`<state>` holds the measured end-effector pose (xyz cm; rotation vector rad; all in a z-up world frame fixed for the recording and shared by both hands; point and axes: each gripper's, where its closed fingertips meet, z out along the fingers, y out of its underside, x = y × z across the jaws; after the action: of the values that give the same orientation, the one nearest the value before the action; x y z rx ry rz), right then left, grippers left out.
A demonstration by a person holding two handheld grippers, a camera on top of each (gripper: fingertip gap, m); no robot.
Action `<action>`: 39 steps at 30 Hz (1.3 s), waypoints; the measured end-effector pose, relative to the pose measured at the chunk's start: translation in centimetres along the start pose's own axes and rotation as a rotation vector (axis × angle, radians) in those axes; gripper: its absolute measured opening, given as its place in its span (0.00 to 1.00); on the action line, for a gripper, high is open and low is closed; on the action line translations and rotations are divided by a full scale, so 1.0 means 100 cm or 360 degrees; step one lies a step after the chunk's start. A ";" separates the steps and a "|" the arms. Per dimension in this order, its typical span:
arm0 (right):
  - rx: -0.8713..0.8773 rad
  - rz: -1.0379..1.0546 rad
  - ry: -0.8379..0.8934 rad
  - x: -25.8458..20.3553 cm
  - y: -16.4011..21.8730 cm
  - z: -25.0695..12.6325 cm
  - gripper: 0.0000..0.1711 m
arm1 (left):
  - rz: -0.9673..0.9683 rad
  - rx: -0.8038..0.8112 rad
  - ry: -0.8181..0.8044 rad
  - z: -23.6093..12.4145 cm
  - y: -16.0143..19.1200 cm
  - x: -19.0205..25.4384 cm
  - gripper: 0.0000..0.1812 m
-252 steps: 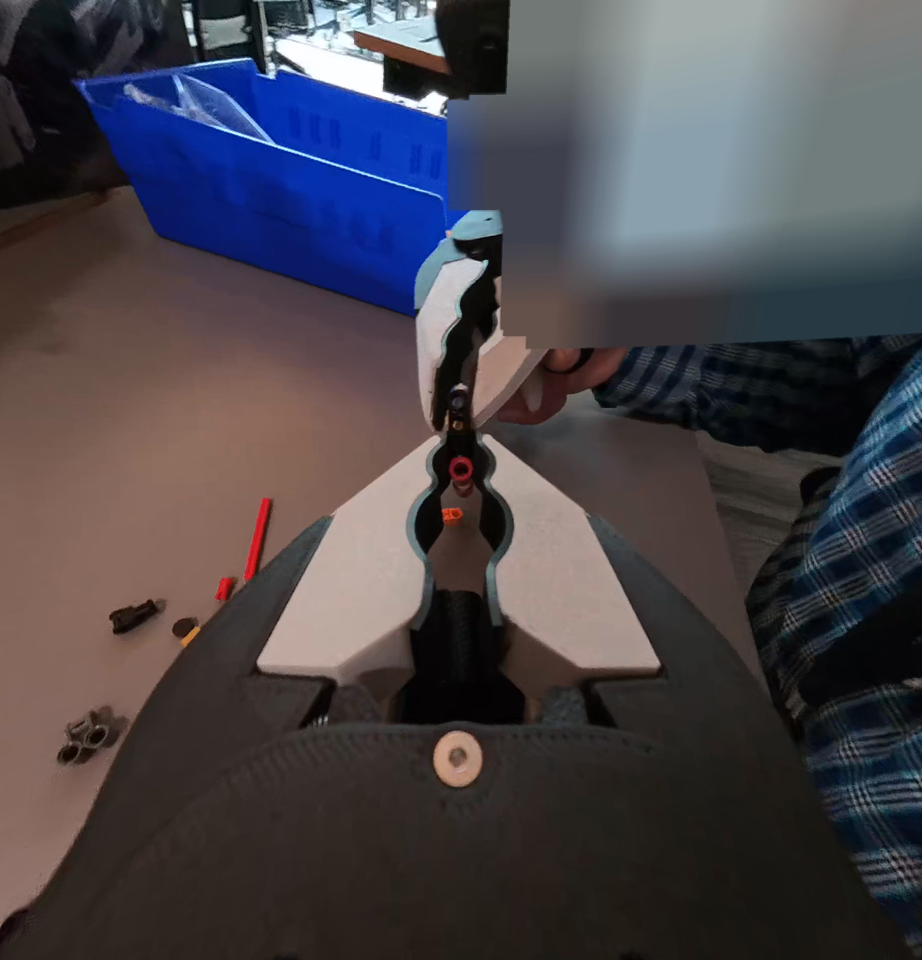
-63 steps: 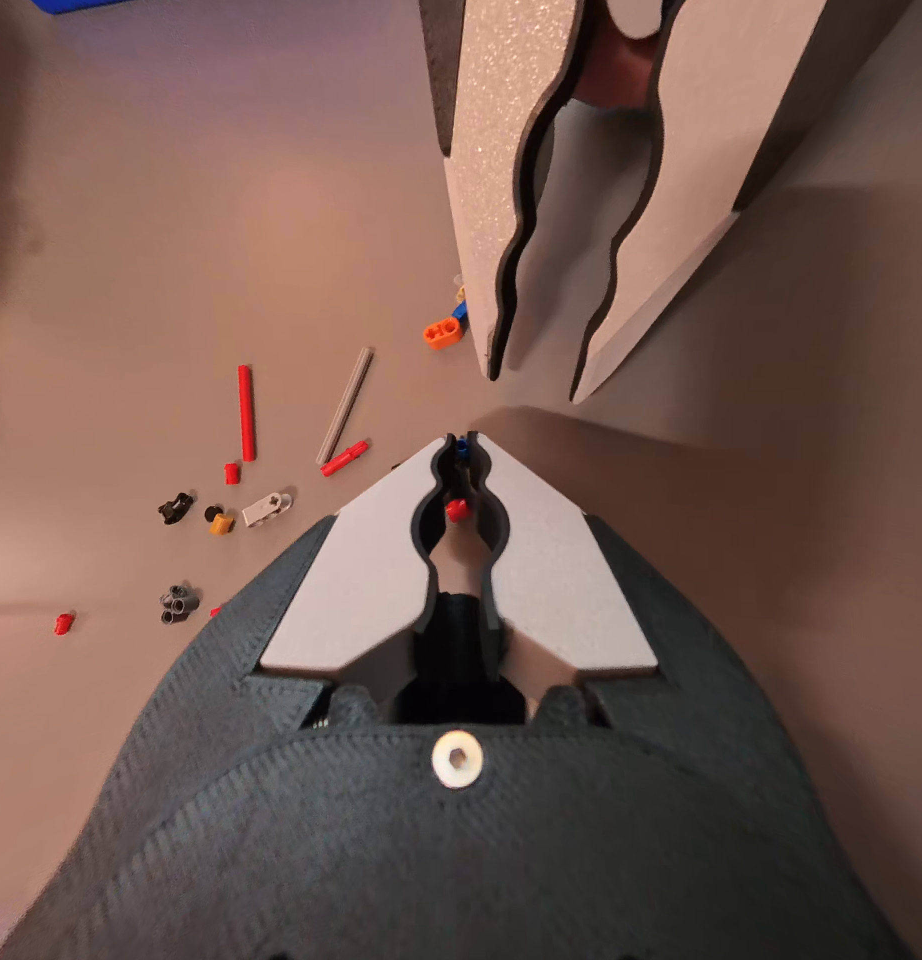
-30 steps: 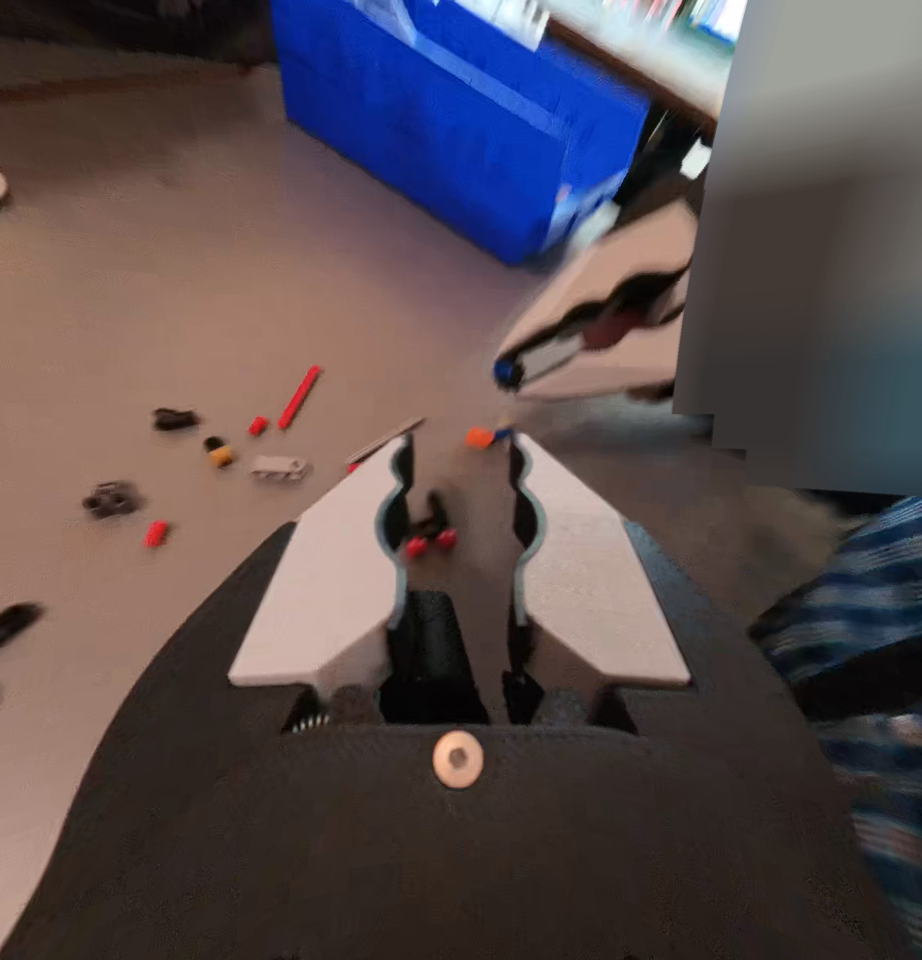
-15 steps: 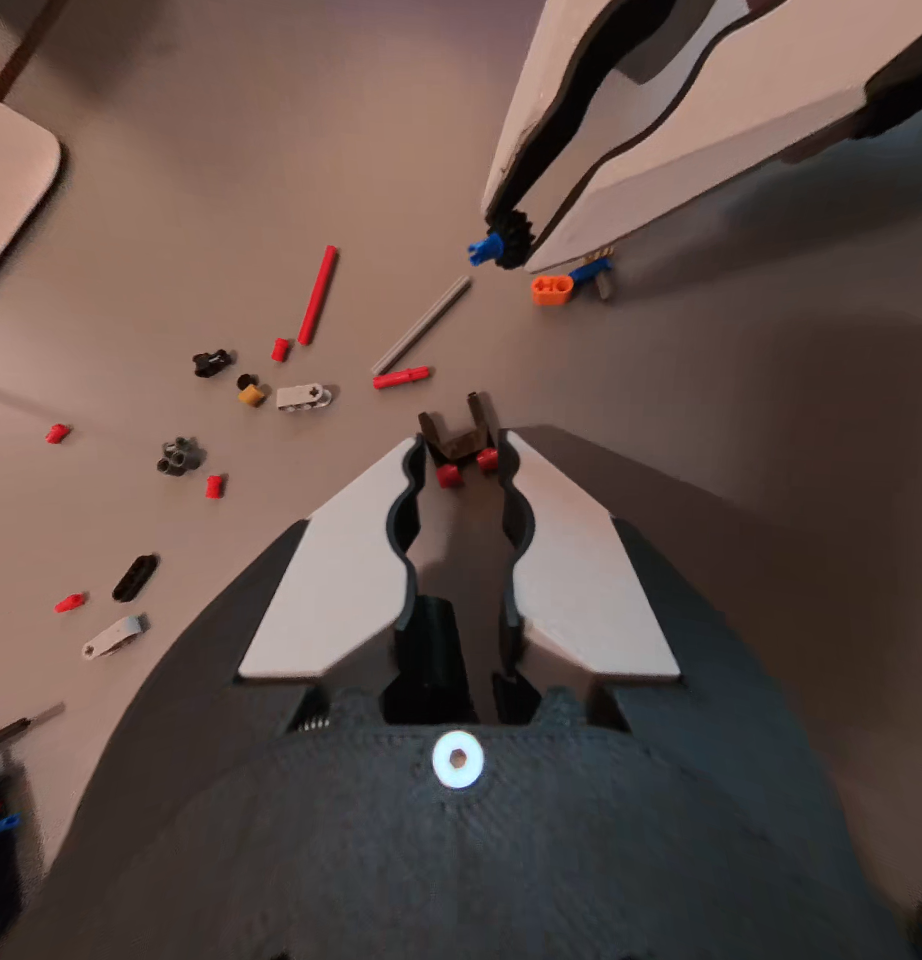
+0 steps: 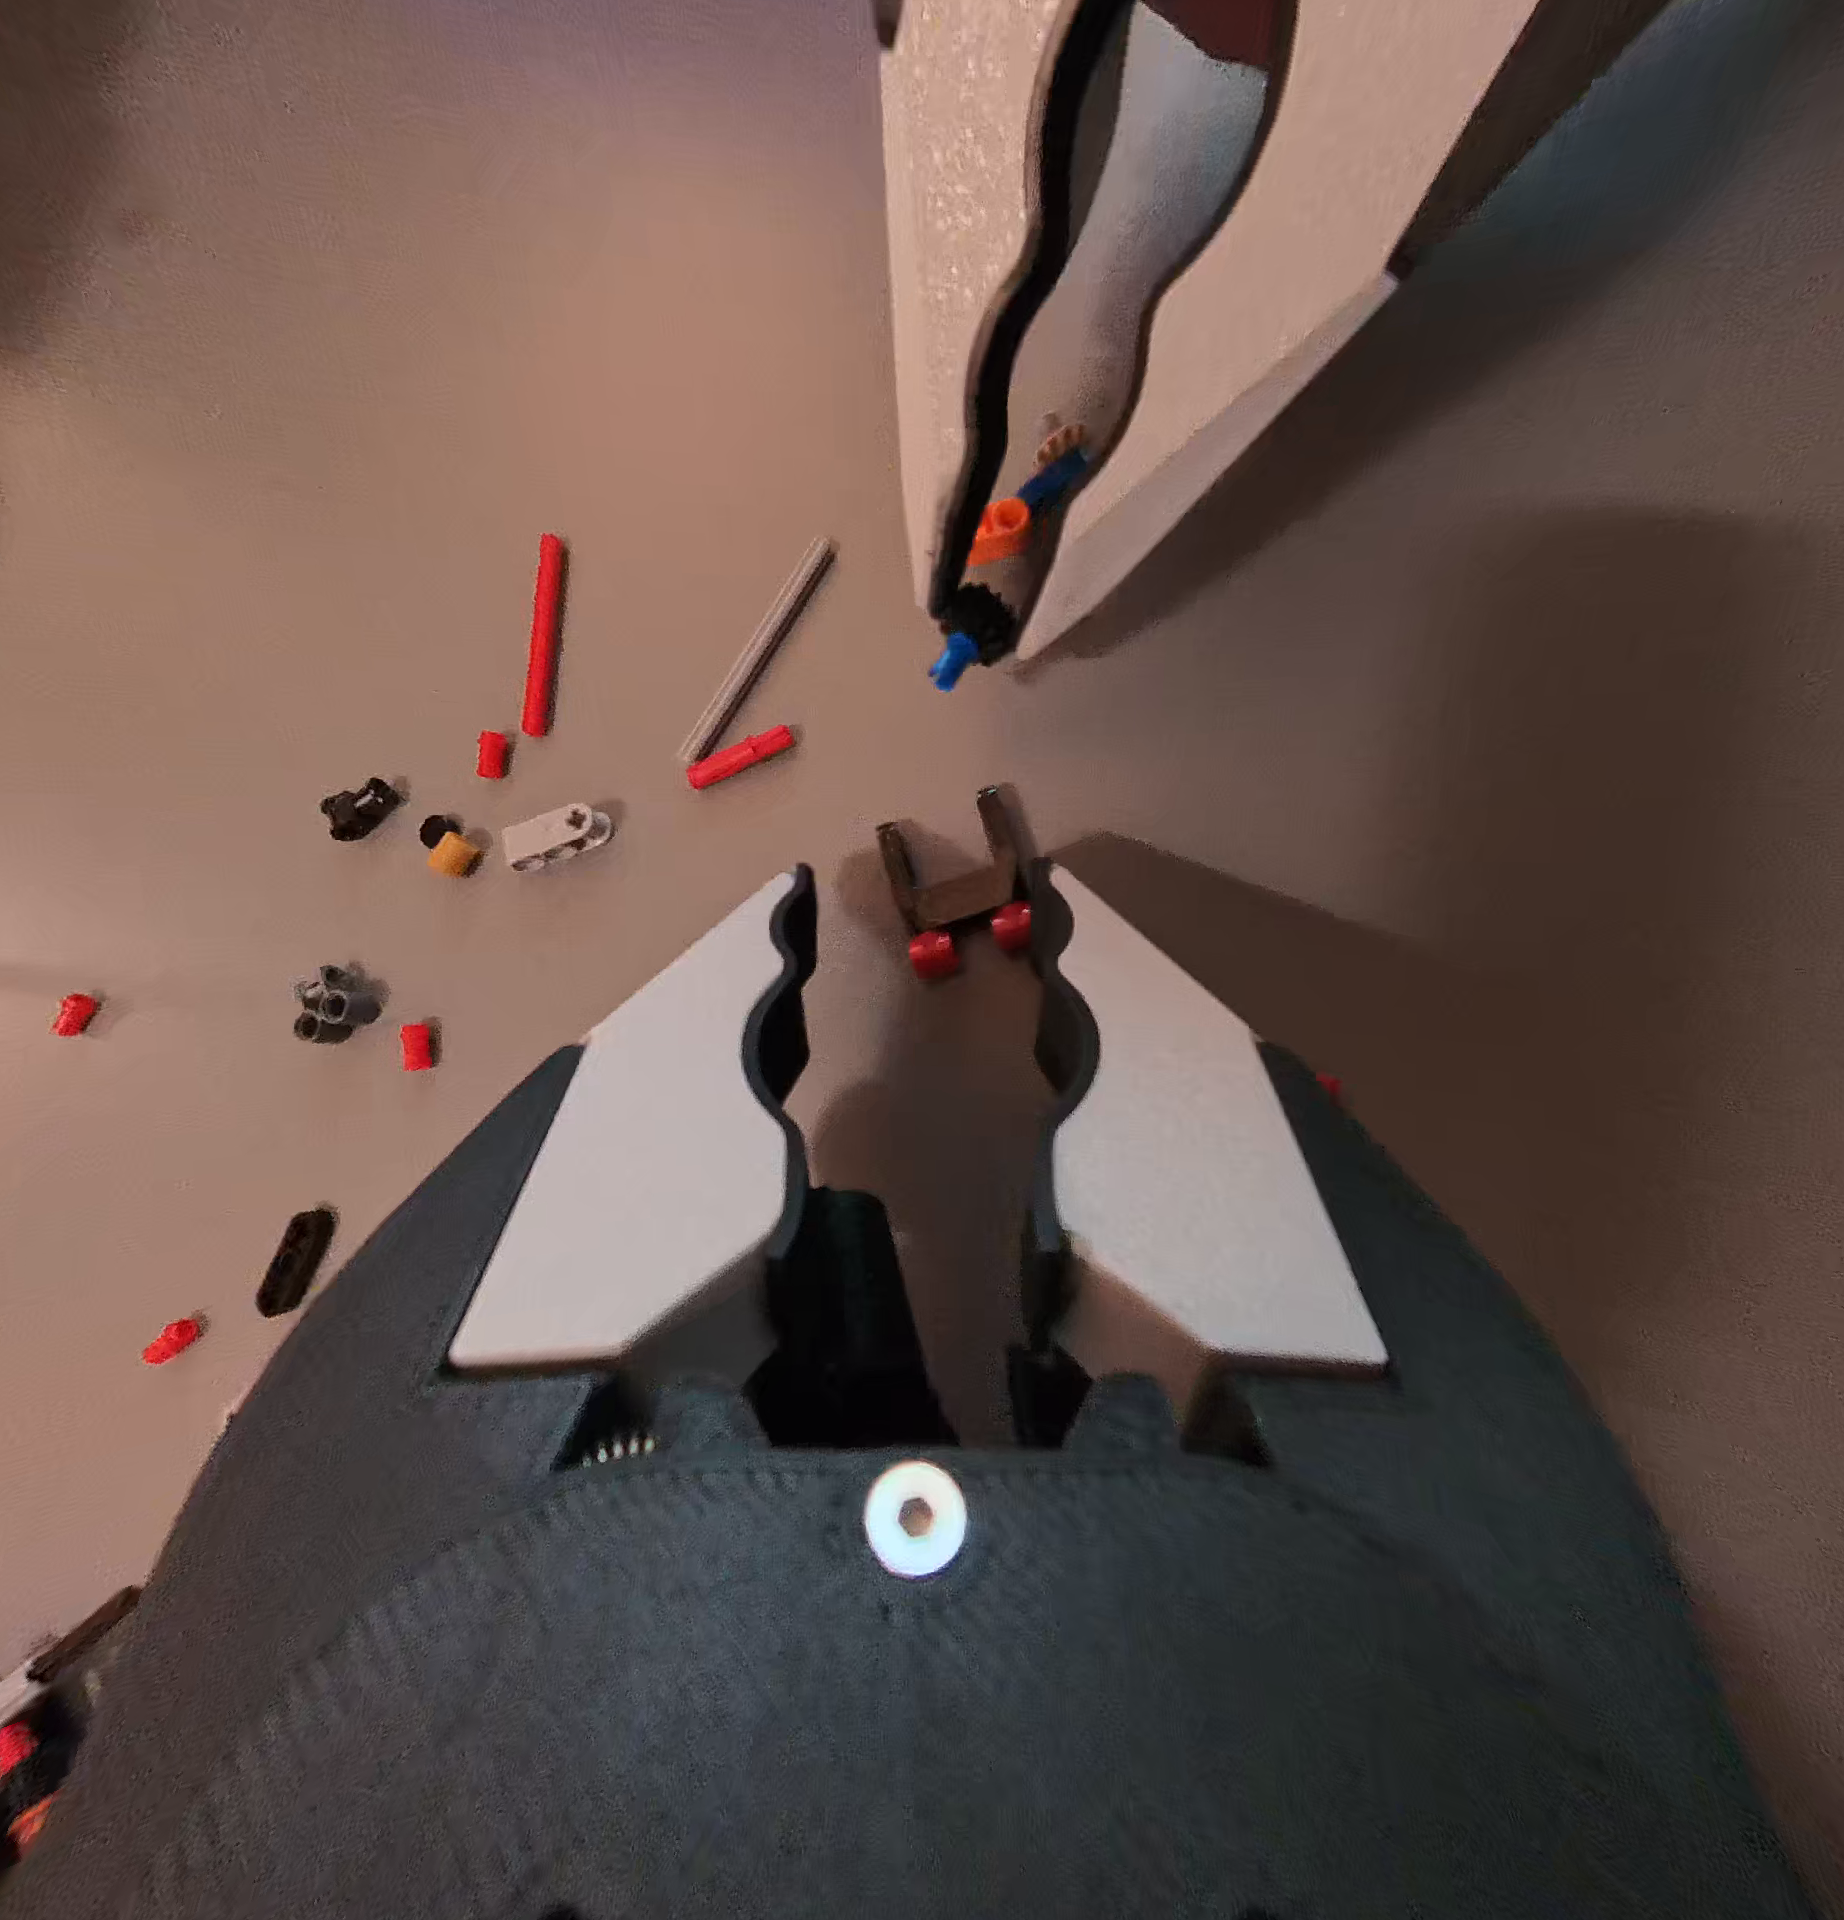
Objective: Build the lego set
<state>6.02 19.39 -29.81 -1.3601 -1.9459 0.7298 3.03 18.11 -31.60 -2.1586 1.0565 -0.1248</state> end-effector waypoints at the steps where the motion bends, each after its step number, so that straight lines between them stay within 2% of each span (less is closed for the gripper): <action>1: -0.0004 0.0005 -0.0019 -0.001 0.000 0.001 0.06 | -0.0031 -0.0009 0.0011 0.000 0.000 0.000 0.22; 3: -0.0015 0.0008 -0.0041 -0.002 0.000 0.002 0.06 | -0.0057 -0.0030 -0.0007 0.000 0.001 -0.003 0.26; 7: -0.0038 0.0013 -0.0083 -0.002 0.000 0.001 0.06 | -0.0064 -0.0084 0.0040 -0.003 0.003 0.004 0.24; 11: -0.0043 0.0010 -0.0117 -0.002 -0.001 0.001 0.06 | -0.0108 -0.0106 0.0121 -0.002 0.004 0.011 0.15; 14: -0.0056 -0.0014 -0.0144 0.001 -0.002 0.002 0.06 | -0.0092 -0.0089 0.0106 -0.002 0.003 0.011 0.14; 19: -0.0059 -0.0041 -0.0263 -0.004 -0.003 0.005 0.06 | 0.0073 -0.0008 0.0046 -0.003 0.002 0.009 0.13; 25: -0.0135 -0.0095 -0.0407 -0.011 -0.001 0.012 0.05 | 0.0078 0.0164 0.0097 -0.011 -0.010 0.007 0.13; 30: -0.0133 -0.0042 -0.0579 -0.017 -0.003 0.016 0.05 | 0.0239 0.0185 0.0137 -0.009 -0.008 0.012 0.13; 39: -0.0163 -0.0002 -0.0699 -0.021 0.000 0.020 0.05 | 0.0458 0.0176 0.0133 -0.005 -0.003 0.017 0.13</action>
<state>4.97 17.27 -31.46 -1.3403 -2.3501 1.0071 4.18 16.72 -31.35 -1.8952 1.3634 -0.1361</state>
